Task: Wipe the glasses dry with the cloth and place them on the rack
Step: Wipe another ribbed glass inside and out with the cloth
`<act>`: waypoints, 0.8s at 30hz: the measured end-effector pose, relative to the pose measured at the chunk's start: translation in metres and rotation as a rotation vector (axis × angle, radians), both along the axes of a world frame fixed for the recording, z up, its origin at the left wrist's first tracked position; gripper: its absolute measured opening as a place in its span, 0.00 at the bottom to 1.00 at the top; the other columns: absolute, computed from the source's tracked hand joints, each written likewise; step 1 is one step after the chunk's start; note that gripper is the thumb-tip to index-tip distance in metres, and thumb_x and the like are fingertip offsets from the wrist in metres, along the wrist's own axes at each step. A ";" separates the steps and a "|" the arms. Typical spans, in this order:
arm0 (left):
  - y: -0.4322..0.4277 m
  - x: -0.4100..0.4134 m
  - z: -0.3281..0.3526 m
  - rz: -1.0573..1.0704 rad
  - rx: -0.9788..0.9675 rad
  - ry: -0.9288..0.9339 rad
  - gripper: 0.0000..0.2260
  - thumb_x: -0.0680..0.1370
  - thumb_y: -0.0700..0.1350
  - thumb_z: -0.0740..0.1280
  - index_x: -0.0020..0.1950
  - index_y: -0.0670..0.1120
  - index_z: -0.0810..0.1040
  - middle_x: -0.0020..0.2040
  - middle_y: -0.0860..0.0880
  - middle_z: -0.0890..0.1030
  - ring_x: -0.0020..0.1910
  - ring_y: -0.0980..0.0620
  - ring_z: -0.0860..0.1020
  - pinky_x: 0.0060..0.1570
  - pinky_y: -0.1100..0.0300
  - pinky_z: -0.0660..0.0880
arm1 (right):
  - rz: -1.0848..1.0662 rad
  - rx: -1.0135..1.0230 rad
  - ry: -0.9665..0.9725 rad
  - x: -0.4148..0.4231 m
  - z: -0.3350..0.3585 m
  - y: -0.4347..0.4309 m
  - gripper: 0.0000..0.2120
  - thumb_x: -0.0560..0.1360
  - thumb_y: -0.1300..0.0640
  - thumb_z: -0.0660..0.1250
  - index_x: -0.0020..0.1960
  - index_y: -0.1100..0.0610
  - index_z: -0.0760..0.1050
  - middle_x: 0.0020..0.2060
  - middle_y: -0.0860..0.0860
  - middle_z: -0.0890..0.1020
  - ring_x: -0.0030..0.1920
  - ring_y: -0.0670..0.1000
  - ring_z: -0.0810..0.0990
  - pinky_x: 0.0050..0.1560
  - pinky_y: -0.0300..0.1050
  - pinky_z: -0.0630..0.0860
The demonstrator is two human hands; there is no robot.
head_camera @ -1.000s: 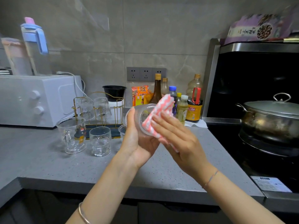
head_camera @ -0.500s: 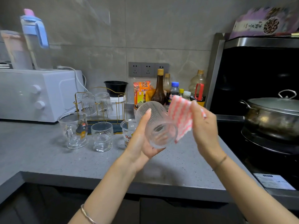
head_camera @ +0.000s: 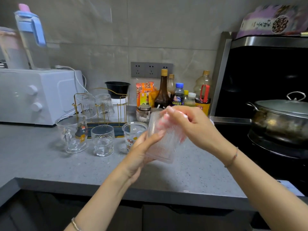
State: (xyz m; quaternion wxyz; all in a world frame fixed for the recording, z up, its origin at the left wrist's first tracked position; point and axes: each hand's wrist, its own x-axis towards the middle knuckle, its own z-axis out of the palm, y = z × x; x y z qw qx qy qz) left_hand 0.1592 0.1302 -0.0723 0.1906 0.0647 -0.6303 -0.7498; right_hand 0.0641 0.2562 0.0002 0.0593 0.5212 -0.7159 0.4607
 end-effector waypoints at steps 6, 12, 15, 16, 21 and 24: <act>-0.003 0.000 -0.002 0.012 0.124 -0.014 0.38 0.56 0.66 0.77 0.60 0.48 0.82 0.56 0.43 0.84 0.53 0.43 0.81 0.49 0.51 0.76 | 0.110 -0.067 -0.206 -0.011 -0.004 0.000 0.17 0.80 0.49 0.56 0.46 0.55 0.81 0.41 0.63 0.83 0.30 0.52 0.79 0.30 0.41 0.77; 0.007 -0.003 0.001 -0.120 0.181 -0.044 0.26 0.70 0.60 0.66 0.60 0.43 0.80 0.54 0.38 0.83 0.51 0.35 0.82 0.51 0.45 0.80 | 0.054 -0.306 -0.221 -0.015 -0.023 -0.014 0.19 0.78 0.56 0.64 0.29 0.56 0.70 0.22 0.46 0.71 0.23 0.42 0.73 0.24 0.31 0.67; 0.008 -0.003 0.005 -0.121 0.063 -0.115 0.26 0.67 0.61 0.69 0.59 0.47 0.80 0.55 0.43 0.84 0.53 0.44 0.83 0.50 0.47 0.81 | 0.019 -0.358 -0.210 -0.021 -0.027 -0.015 0.22 0.77 0.56 0.67 0.25 0.53 0.68 0.20 0.47 0.68 0.23 0.45 0.71 0.24 0.36 0.69; 0.008 -0.002 0.006 -0.111 -0.005 -0.125 0.27 0.65 0.62 0.71 0.59 0.50 0.80 0.56 0.46 0.84 0.53 0.48 0.83 0.49 0.50 0.81 | 0.007 -0.363 -0.177 -0.022 -0.027 -0.015 0.21 0.77 0.54 0.66 0.26 0.56 0.69 0.20 0.51 0.69 0.23 0.49 0.71 0.24 0.39 0.68; 0.014 -0.002 0.015 0.089 -0.464 -0.092 0.37 0.63 0.60 0.79 0.67 0.62 0.65 0.60 0.65 0.74 0.56 0.67 0.76 0.49 0.70 0.73 | -0.089 -0.391 -0.051 -0.020 -0.025 -0.018 0.21 0.78 0.54 0.65 0.27 0.56 0.69 0.21 0.47 0.70 0.25 0.45 0.70 0.27 0.39 0.66; 0.016 -0.004 0.011 0.209 -0.564 0.017 0.40 0.64 0.58 0.80 0.69 0.65 0.60 0.63 0.65 0.71 0.62 0.64 0.72 0.55 0.68 0.71 | -0.110 -0.399 0.003 -0.019 -0.024 -0.024 0.20 0.78 0.52 0.65 0.29 0.57 0.72 0.22 0.47 0.72 0.27 0.51 0.74 0.28 0.46 0.69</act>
